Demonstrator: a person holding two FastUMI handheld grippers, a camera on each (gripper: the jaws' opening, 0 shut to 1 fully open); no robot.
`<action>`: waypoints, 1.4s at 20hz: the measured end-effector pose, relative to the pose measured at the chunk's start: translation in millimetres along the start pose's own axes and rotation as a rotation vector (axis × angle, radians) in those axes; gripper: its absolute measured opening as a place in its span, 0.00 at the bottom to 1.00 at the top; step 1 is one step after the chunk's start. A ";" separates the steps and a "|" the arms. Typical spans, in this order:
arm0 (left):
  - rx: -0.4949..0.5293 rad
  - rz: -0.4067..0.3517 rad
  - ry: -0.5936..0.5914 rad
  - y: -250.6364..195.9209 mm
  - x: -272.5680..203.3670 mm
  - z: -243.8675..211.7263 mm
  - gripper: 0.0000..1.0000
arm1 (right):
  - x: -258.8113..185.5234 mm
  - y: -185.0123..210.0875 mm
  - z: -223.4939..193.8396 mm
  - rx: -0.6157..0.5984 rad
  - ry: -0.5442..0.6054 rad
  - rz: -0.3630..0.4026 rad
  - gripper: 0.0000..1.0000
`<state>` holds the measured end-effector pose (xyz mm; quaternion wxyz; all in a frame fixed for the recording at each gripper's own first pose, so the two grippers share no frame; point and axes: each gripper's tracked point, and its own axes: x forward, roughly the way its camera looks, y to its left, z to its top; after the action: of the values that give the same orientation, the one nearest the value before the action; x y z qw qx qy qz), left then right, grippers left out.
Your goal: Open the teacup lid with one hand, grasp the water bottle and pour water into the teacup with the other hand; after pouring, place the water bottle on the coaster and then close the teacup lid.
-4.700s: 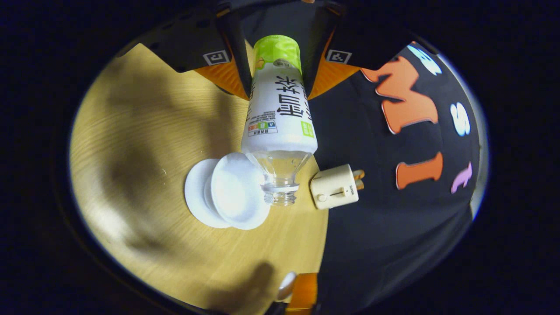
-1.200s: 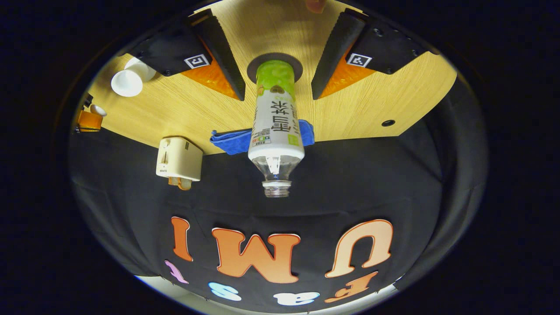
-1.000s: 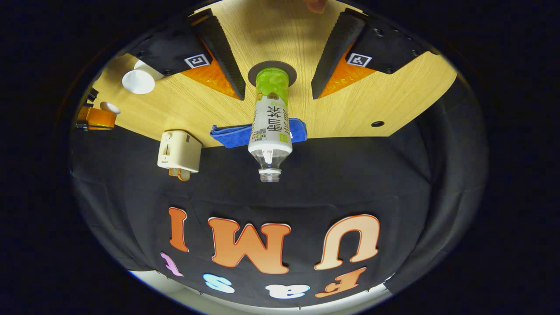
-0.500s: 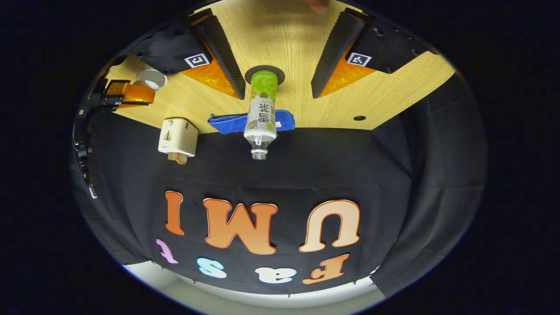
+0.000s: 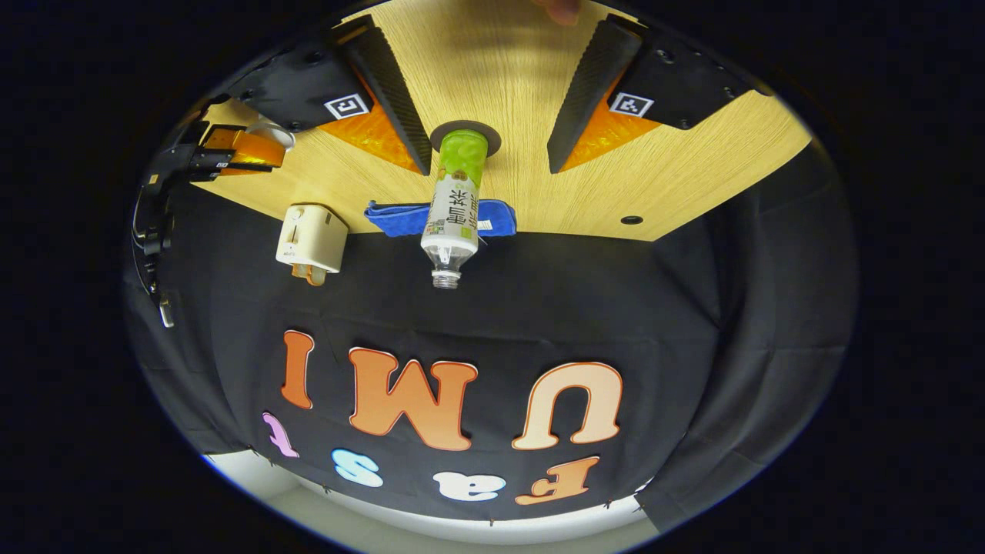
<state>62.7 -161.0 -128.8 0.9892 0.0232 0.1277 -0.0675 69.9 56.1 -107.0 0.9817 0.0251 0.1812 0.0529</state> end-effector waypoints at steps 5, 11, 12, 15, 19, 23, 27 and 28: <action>0.001 0.008 -0.014 0.6 -1.9 3.9 0.98 | -5.8 -0.8 -1.2 0.010 0.005 -0.001 0.39; -0.006 0.025 -0.032 2.9 -3.7 8.8 0.97 | -31.5 -15.5 26.0 0.020 -0.049 0.002 0.86; -0.011 0.030 -0.036 3.8 -3.9 9.8 0.97 | -37.2 -20.5 30.9 0.009 -0.057 -0.001 0.89; -0.015 0.052 -0.042 7.6 -7.4 12.2 0.95 | -54.7 -32.2 41.3 -0.001 -0.080 -0.016 0.97; 0.005 0.067 -0.054 12.3 -10.3 17.3 0.97 | -76.3 -38.4 53.3 0.035 -0.130 -0.033 0.97; 0.033 0.081 -0.074 17.7 -14.3 21.6 0.97 | -92.0 -53.6 58.1 0.050 -0.173 -0.085 0.97; 0.028 0.078 -0.092 15.7 -18.2 23.8 0.95 | -97.5 -61.7 53.3 0.072 -0.172 -0.105 0.97; 0.032 0.077 -0.098 16.3 -18.0 25.5 0.95 | -98.0 -63.1 53.1 0.071 -0.172 -0.109 0.97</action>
<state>54.1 -144.2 -99.0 0.9957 0.0406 0.0772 -0.0323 3.9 -19.3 -27.2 0.9936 0.0545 0.0988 -0.0092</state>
